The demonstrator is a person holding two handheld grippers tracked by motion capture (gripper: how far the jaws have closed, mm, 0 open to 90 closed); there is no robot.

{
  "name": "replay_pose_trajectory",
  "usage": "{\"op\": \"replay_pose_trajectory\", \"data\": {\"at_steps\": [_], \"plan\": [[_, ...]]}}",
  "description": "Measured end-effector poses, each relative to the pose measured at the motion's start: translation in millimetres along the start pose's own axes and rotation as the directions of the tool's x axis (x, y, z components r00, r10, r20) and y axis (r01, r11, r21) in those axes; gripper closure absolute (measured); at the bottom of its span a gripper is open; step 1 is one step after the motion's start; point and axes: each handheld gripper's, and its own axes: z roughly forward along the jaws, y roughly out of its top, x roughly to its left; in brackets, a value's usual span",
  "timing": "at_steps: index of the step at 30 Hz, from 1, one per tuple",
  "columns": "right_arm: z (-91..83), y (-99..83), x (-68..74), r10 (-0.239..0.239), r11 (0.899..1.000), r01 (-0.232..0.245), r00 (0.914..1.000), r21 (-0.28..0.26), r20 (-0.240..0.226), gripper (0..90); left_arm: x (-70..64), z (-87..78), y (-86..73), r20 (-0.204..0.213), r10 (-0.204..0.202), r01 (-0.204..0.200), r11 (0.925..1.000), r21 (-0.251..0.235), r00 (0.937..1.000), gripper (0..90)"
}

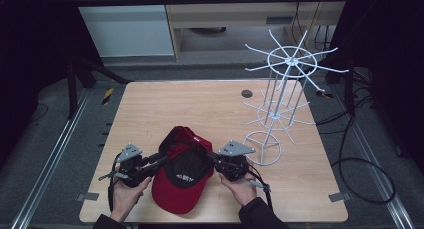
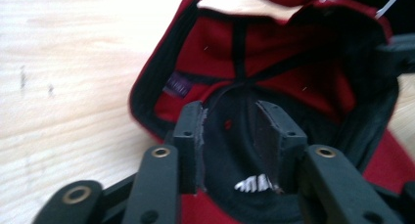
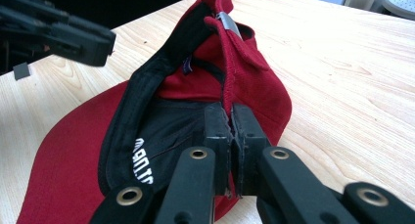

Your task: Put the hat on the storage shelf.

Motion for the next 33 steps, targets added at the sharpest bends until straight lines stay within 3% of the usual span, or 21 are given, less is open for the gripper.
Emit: {"op": "replay_pose_trajectory", "data": {"at_steps": [9,15,33], "plan": [[1.3,-3.1,1.4,0.001,1.000,-0.001,1.0000,0.009,-0.006,87.1,-16.8,16.9,27.5,0.014,0.016,-0.016,0.9992,-0.036,0.9998,46.1],[0.6,-3.6,1.3,0.001,1.000,-0.001,1.0000,0.008,-0.006,87.1,-23.0,21.4,42.0,0.031,-0.002,0.004,0.9984,-0.057,0.9995,44.8],[0.4,-4.1,4.4,-0.012,1.000,0.012,0.9998,0.012,-0.017,87.1,-45.8,55.4,52.0,0.034,-0.016,0.015,0.9998,0.011,0.9993,34.2]]}}
